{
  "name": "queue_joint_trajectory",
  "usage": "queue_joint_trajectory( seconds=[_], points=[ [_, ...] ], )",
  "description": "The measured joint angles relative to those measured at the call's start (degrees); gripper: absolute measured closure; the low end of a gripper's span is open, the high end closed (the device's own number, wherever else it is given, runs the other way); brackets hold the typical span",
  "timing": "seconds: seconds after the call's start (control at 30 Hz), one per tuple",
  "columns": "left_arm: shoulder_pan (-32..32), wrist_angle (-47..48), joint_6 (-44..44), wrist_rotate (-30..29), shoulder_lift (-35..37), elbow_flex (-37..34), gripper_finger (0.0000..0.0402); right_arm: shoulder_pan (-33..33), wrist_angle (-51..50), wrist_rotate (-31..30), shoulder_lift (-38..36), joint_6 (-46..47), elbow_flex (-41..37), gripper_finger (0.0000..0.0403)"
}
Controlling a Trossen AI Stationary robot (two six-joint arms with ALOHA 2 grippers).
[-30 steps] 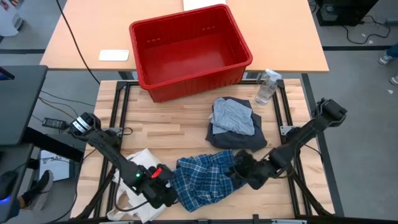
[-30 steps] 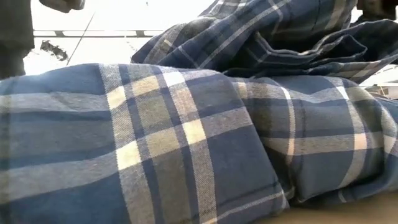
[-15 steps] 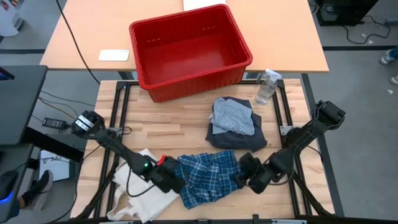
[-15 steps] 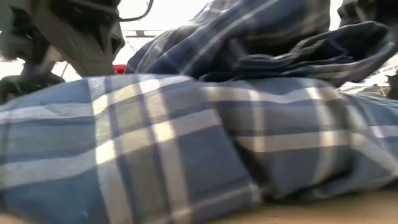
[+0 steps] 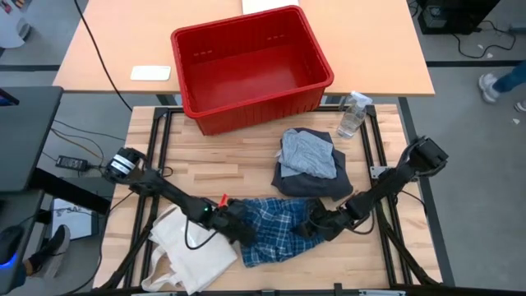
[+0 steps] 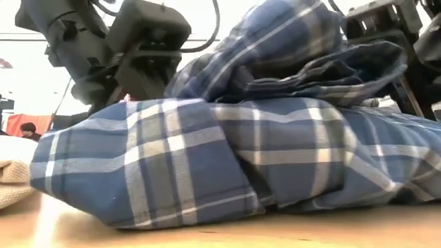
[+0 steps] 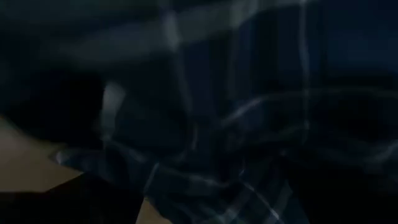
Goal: Fold Laundry from Bin
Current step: Stack the folded blue striped long sleeve on top of the folded gray shirt
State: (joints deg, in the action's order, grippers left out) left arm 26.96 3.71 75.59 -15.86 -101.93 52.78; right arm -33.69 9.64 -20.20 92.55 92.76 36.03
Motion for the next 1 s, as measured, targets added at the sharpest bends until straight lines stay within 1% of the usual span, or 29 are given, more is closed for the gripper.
queue_joint_trajectory(
  seconds=[0.07,0.17,0.3,0.37,0.5,0.63,0.77,0.8,0.9,1.0],
  points=[
    [-0.5,-3.1,-0.1,0.2,-1.2,0.1,0.0057,-0.4,1.9,-0.1,2.3,0.4,0.1,0.0033],
    [-0.9,-4.8,-0.2,0.1,-2.4,0.1,0.0085,-0.8,6.2,-1.2,5.9,1.7,0.2,0.0051],
    [-1.0,-7.2,-1.9,-0.4,-4.1,0.2,0.0137,-0.8,11.6,-1.2,8.7,1.7,0.2,0.0091],
    [-1.0,-7.8,-4.8,-0.8,-4.9,0.3,0.017,-0.5,13.8,-0.9,9.4,1.1,0.1,0.012],
    [-0.6,-10.8,-10.1,-0.9,-6.0,0.2,0.0243,0.2,13.9,2.4,9.4,-2.3,0.1,0.0187],
    [-1.0,-15.1,-15.5,0.0,-6.4,0.0,0.0312,0.6,13.7,3.4,9.4,-4.1,0.1,0.0252],
    [-2.2,-16.6,-16.7,0.1,-6.4,0.7,0.0379,0.7,14.6,3.3,9.4,-4.6,0.1,0.0316],
    [-2.5,-16.6,-16.7,0.2,-6.4,1.0,0.0386,0.7,14.7,3.3,9.4,-4.6,0.0,0.0334],
    [-3.2,-16.6,-17.1,0.5,-6.2,2.2,0.0384,0.6,14.8,2.9,8.8,-4.7,0.0,0.0379],
    [-3.6,-16.8,-20.0,0.7,-5.9,4.0,0.0383,-0.1,13.5,0.7,7.3,-5.5,-0.3,0.038]
  ],
)
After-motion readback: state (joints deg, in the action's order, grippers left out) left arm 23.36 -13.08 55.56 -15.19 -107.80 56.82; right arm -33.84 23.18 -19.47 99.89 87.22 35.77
